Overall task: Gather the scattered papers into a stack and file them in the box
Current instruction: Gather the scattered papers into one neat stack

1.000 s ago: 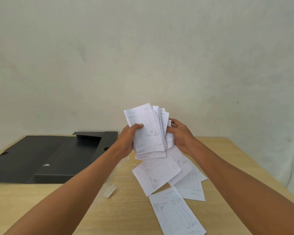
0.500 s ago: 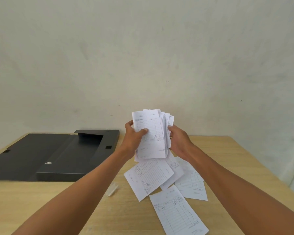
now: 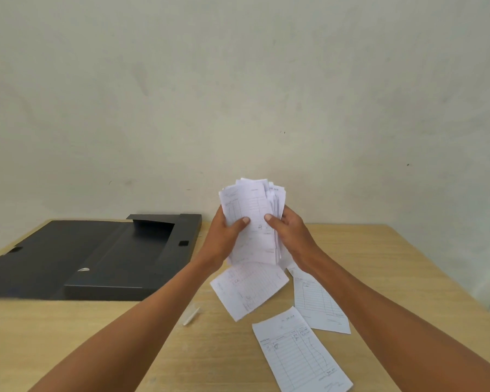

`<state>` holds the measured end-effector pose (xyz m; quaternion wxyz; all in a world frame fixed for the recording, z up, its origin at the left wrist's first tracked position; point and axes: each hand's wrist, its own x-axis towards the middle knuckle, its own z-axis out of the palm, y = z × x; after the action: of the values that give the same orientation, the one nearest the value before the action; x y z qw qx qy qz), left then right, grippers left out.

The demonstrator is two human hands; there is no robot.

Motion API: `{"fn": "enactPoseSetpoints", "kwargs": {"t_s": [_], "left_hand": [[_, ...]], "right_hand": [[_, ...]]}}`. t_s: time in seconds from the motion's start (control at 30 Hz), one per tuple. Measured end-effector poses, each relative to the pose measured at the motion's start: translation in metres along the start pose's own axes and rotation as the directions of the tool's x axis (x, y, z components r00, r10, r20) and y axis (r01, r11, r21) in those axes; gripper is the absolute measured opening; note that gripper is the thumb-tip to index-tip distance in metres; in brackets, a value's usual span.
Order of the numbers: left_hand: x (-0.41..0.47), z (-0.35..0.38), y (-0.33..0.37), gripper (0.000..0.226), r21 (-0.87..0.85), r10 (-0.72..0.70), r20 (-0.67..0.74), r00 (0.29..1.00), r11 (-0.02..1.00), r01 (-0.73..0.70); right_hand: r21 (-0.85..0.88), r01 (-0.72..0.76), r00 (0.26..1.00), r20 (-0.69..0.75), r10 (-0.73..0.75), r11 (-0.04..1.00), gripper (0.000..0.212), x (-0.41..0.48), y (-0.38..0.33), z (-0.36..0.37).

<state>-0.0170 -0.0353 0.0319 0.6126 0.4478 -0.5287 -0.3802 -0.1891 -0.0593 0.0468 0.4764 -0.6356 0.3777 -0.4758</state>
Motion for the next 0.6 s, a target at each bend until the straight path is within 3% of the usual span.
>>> {"fn": "enactPoseSetpoints", "kwargs": {"t_s": [0.07, 0.13, 0.17, 0.2, 0.27, 0.37, 0.47, 0.6], "left_hand": [[0.000, -0.004, -0.007, 0.045, -0.027, -0.022, -0.029, 0.999, 0.999, 0.021], [0.003, -0.009, -0.007, 0.044, -0.044, -0.036, -0.048, 0.998, 0.998, 0.034], [0.005, -0.011, -0.006, 0.044, -0.047, -0.044, -0.056, 0.997, 0.998, 0.041], [0.008, -0.013, -0.005, 0.044, -0.060, -0.049, -0.065, 0.997, 0.997, 0.046], [0.013, -0.015, -0.004, 0.045, -0.094, -0.052, -0.080, 0.995, 0.995, 0.044], [0.018, -0.018, 0.000, 0.047, -0.107, -0.047, -0.129, 0.991, 0.994, 0.034], [0.023, -0.028, 0.002, 0.048, -0.117, -0.029, -0.225, 0.974, 0.993, 0.002], [0.027, -0.043, 0.007, 0.049, -0.081, -0.001, -0.318, 0.948, 0.996, -0.026]], "right_hand": [[-0.135, -0.045, 0.995, 0.081, 0.056, 0.990, 0.055, -0.004, 0.010, -0.006], [-0.368, -0.103, 0.977, 0.139, 0.165, 0.924, 0.083, -0.007, 0.021, -0.014], [-0.458, -0.121, 0.967, 0.146, 0.209, 0.880, 0.087, -0.008, 0.028, -0.017], [-0.517, -0.135, 0.963, 0.132, 0.235, 0.845, 0.081, -0.009, 0.036, -0.020], [-0.565, -0.136, 0.973, 0.079, 0.218, 0.814, 0.052, -0.011, 0.045, -0.023], [-0.553, -0.103, 0.980, 0.086, 0.180, 0.827, 0.018, -0.015, 0.046, -0.026], [-0.547, -0.115, 0.984, 0.051, 0.170, 0.829, 0.014, -0.015, 0.041, -0.040], [-0.595, -0.103, 0.991, -0.131, 0.030, 0.797, 0.014, -0.017, 0.019, -0.060]]}}
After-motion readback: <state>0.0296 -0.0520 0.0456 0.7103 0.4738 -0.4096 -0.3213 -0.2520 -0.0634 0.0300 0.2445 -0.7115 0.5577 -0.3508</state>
